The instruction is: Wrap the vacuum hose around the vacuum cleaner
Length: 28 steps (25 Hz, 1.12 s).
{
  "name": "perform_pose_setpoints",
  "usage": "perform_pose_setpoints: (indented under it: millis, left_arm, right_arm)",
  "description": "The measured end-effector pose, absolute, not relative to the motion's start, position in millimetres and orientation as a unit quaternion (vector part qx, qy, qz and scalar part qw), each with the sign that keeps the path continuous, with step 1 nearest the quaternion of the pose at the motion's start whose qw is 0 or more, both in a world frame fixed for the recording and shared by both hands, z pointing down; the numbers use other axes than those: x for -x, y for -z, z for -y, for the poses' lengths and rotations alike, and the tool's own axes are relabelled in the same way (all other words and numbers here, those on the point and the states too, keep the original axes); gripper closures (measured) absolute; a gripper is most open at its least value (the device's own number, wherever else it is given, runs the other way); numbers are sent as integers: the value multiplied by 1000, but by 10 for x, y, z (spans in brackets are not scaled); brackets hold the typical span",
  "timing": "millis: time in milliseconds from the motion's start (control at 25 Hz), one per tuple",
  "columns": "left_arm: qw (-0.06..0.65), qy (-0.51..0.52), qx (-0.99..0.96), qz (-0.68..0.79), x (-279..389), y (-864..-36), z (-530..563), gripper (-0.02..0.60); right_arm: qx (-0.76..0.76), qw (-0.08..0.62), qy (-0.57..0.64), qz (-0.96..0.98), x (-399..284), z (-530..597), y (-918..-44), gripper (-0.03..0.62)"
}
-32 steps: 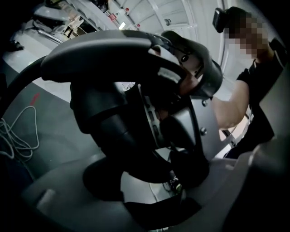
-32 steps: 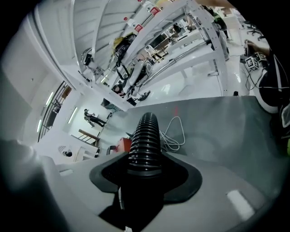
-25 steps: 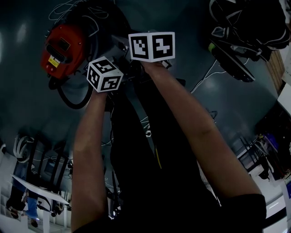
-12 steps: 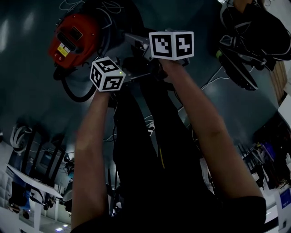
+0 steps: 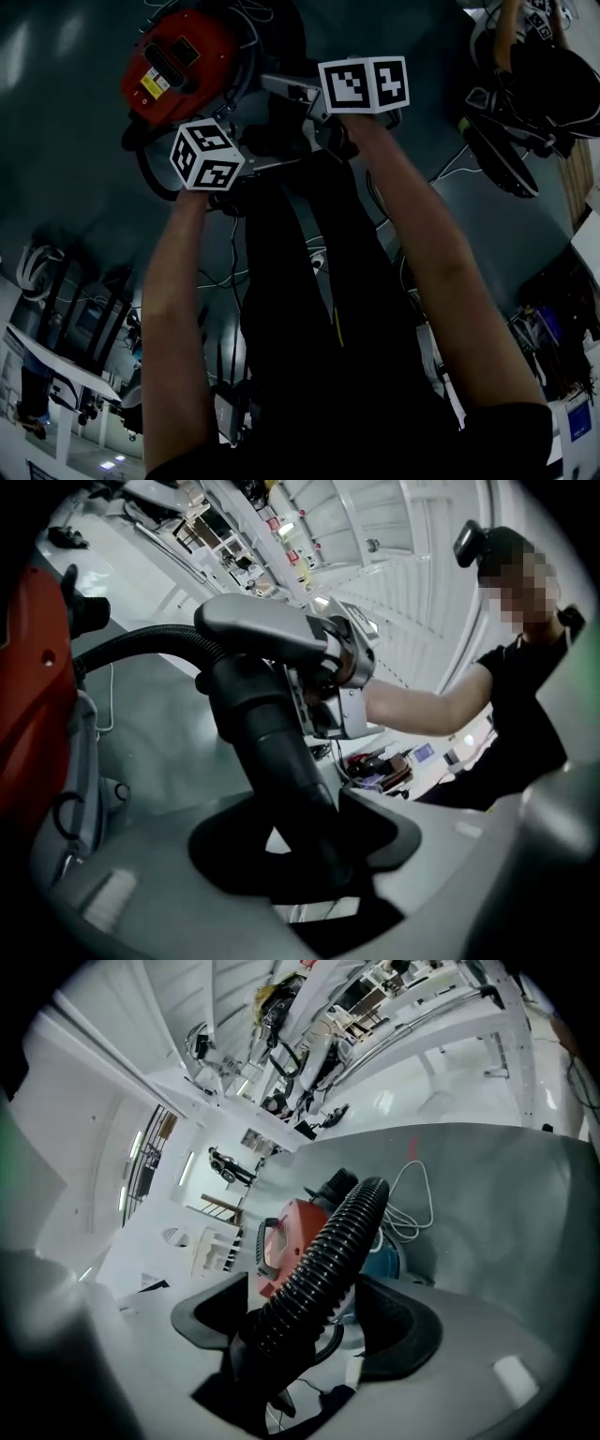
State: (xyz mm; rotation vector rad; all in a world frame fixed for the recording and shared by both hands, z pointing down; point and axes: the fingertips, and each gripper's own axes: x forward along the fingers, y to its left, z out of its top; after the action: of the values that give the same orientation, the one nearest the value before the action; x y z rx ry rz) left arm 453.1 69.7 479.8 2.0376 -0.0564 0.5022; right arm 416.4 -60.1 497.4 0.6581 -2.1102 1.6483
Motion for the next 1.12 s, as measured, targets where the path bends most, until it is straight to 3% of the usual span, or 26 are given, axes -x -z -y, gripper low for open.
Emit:
perform_pose_setpoints:
  millis: [1120]
  left_arm:
    - [496, -259, -828, 29, -3163, -4709, -1284, 391]
  right_arm:
    - [-201, 258, -589, 739, -3340, -111, -4855, 206]
